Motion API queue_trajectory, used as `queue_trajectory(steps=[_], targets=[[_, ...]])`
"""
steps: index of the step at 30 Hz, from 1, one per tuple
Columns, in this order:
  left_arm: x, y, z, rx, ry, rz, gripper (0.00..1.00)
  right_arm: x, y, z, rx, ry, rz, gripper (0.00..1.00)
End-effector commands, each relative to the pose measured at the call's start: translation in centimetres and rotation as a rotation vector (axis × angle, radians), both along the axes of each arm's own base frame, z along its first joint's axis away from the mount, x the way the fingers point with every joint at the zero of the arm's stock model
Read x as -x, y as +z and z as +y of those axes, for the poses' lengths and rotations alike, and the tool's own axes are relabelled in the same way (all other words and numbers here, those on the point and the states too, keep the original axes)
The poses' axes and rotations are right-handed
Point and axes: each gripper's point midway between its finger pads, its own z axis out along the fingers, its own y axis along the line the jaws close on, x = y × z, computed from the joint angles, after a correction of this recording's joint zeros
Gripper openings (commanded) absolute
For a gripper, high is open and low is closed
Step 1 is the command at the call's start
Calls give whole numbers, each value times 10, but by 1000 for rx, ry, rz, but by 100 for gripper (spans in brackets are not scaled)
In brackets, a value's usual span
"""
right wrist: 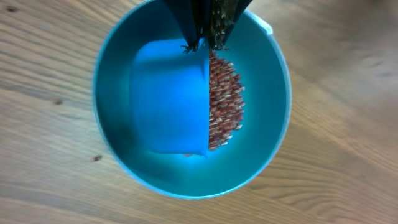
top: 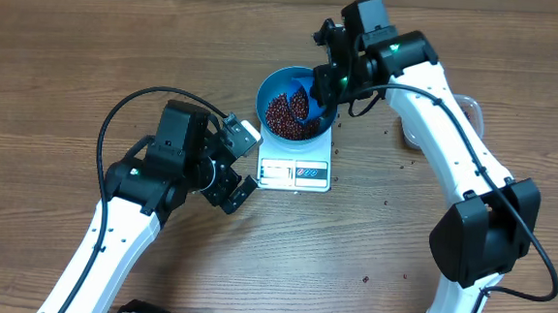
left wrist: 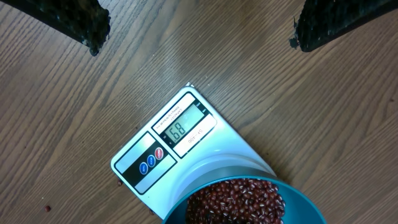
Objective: Scoop item into bowl and weigh 150g on scale
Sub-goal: 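Pour the second scoop of beans into the teal bowl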
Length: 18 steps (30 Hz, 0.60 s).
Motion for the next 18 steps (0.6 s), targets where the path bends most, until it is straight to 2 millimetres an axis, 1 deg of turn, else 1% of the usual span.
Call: queue_trajectory(steps=[1, 7, 13, 18], targets=[[2, -1, -5, 19, -9, 11, 100, -10, 31, -6, 98, -40, -143, 4], [2, -1, -5, 19, -9, 12, 100, -8, 34, -2, 188, -38, -198, 4], [2, -1, -5, 19, -9, 12, 100, -4, 49, 8, 227, -13, -274, 4], [2, -1, -5, 19, -9, 12, 100, -3, 65, 8, 275, -35, -344, 4]])
